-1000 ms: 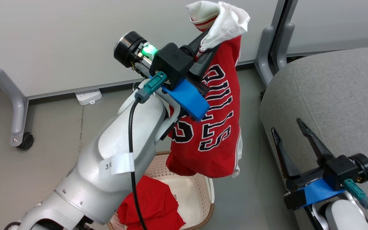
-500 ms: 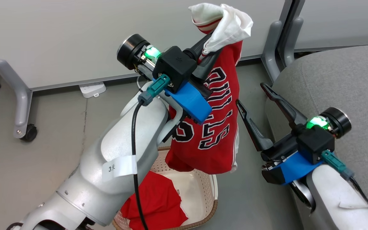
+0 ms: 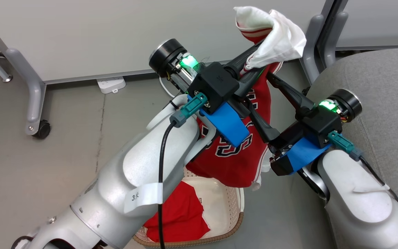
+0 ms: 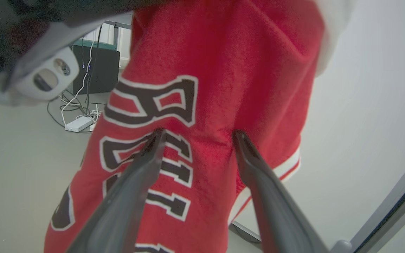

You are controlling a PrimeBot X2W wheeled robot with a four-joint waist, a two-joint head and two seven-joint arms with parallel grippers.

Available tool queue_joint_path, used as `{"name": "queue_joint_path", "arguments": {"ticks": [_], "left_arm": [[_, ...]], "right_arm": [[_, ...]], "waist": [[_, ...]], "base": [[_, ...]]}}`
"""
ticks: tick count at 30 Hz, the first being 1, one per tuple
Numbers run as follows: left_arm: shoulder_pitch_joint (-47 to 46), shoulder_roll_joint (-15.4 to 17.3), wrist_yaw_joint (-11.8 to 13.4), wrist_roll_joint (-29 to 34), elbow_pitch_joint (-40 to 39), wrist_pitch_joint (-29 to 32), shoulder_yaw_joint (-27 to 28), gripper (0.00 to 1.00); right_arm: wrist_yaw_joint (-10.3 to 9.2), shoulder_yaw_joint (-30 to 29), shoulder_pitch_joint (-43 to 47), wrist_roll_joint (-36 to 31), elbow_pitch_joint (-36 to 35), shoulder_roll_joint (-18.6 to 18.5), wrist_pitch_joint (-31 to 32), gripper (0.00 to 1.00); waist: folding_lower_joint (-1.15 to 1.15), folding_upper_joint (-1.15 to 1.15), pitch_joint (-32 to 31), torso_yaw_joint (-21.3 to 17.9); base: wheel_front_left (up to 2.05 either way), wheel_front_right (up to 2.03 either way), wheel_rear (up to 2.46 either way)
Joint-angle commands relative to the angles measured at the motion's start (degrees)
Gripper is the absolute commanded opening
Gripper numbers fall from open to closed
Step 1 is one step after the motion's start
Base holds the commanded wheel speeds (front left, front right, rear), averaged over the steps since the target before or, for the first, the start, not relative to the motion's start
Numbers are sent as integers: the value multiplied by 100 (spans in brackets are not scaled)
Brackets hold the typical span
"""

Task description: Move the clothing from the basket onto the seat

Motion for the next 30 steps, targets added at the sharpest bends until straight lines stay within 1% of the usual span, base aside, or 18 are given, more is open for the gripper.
{"name": "queue_joint_path", "arguments": {"ticks": [1,9,10,11,16,30], "left_arm": [[-94,-5,10,-28,-49,-28,-34,0],[-197,-6,88,-116,-197,-28,-242,0],[-209,-7,89,-134,-204,-28,-256,0],[-220,-7,93,-150,-209,-28,-267,0],[-228,-6,123,-164,-171,-28,-267,0],[-187,-7,126,-124,-94,-28,-225,0]], "right_arm": [[1,87,-149,78,71,-28,-19,100],[1,489,-633,327,353,-96,-19,100],[1,505,-678,349,375,-96,-19,52],[1,551,-700,424,424,-91,-19,0],[1,590,-761,554,466,-109,-19,0],[1,683,-658,635,446,-146,-19,0]], "waist": [[-1,0,14,22],[-1,0,80,88],[-1,0,84,97],[-1,0,83,105],[-1,0,72,131],[-1,0,44,98]], "base": [[0,0,0],[0,0,0],[0,0,0],[0,0,0],[0,0,0],[0,0,0]]}}
